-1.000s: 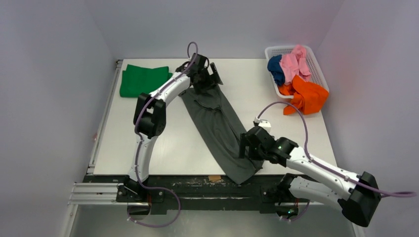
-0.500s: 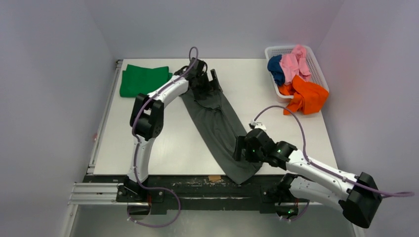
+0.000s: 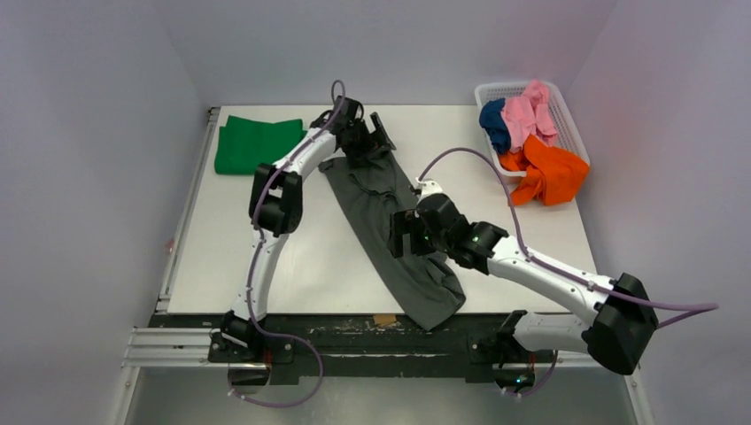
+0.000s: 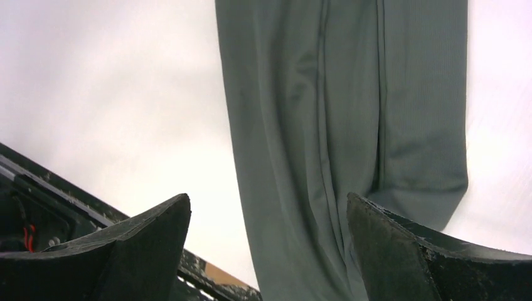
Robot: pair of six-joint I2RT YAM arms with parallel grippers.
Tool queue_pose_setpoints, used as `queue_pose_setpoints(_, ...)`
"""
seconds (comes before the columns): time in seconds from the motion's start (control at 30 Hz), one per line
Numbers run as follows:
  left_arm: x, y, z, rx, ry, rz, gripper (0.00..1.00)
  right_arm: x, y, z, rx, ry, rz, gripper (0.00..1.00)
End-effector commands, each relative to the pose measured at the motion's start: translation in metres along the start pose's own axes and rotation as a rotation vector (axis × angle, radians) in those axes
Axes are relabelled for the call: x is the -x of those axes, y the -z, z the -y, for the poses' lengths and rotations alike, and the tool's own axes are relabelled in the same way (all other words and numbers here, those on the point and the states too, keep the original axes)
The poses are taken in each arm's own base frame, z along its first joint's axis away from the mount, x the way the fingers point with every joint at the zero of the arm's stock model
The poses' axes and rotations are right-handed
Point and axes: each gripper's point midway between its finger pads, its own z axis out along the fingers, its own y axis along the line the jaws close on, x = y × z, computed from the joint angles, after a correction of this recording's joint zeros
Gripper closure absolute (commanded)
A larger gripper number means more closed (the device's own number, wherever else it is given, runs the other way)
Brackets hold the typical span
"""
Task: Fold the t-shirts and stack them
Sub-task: Rotate the tshirt 90 degrees
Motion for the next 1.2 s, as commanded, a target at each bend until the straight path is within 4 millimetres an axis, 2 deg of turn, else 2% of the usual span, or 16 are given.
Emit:
queue_pose_setpoints(0.0,0.037,0.005,0.006,-0.024,0.014,0.066,0.0,0.04,-0.001,-0.004,-0.045,0.065,0.092,0.07)
queue_pose_setpoints(0.07,0.044,0.018,0.019,-0.086,-0.004,0.064,0.0,0.049,-0.004,0.0,-0.093,0.068,0.107,0.06)
queue_pose_setpoints(0.17,0.038,0.05,0.04,-0.134,-0.085,0.052,0.0,0.07,-0.007,0.0,-0.148,0.088,0.13,0.06)
queue_pose_setpoints(0.23,0.031,0.093,0.06,-0.169,-0.168,0.07,0.0,0.086,-0.013,-0.004,-0.147,0.111,0.153,0.05)
queue_pose_setpoints(0.33,0.018,0.147,0.061,-0.152,-0.267,0.133,0.0,0.114,-0.028,-0.004,-0.123,0.128,0.181,0.05)
queue_pose_setpoints(0.4,0.012,0.18,0.043,-0.063,-0.291,0.206,0.0,0.127,-0.046,-0.007,-0.072,0.166,0.177,0.05)
queue_pose_setpoints(0.5,-0.001,0.224,-0.005,0.11,-0.255,0.312,0.0,0.134,-0.086,-0.001,-0.091,0.216,0.124,0.08)
queue_pose_setpoints(0.53,-0.015,0.23,-0.031,0.17,-0.235,0.314,0.0,0.132,-0.101,0.0,-0.1,0.243,0.088,0.09)
queue_pose_setpoints(0.6,-0.032,0.251,-0.062,0.247,-0.2,0.366,0.0,0.129,-0.13,0.001,-0.106,0.275,0.043,0.09)
queue_pose_setpoints(0.63,-0.043,0.257,-0.077,0.277,-0.184,0.383,0.0,0.128,-0.144,0.003,-0.119,0.287,0.031,0.09)
queue_pose_setpoints(0.77,-0.088,0.269,-0.114,0.283,-0.152,0.388,0.0,0.131,-0.192,0.024,-0.257,0.308,-0.01,0.09)
queue_pose_setpoints(0.8,-0.098,0.272,-0.118,0.269,-0.146,0.39,0.0,0.135,-0.201,0.025,-0.28,0.305,-0.011,0.09)
queue_pose_setpoints(0.9,-0.127,0.268,-0.138,0.256,-0.122,0.355,0.0,0.125,-0.227,0.034,-0.321,0.276,-0.043,0.09)
queue_pose_setpoints(1.03,-0.151,0.267,-0.16,0.29,-0.099,0.315,0.0,0.099,-0.256,0.053,-0.418,0.194,-0.114,0.09)
queue_pose_setpoints(1.1,-0.155,0.268,-0.165,0.302,-0.089,0.311,0.0,0.089,-0.266,0.064,-0.478,0.117,-0.148,0.09)
queue_pose_setpoints(1.17,-0.155,0.269,-0.164,0.295,-0.087,0.315,0.0,0.088,-0.278,0.067,-0.489,0.023,-0.165,0.09)
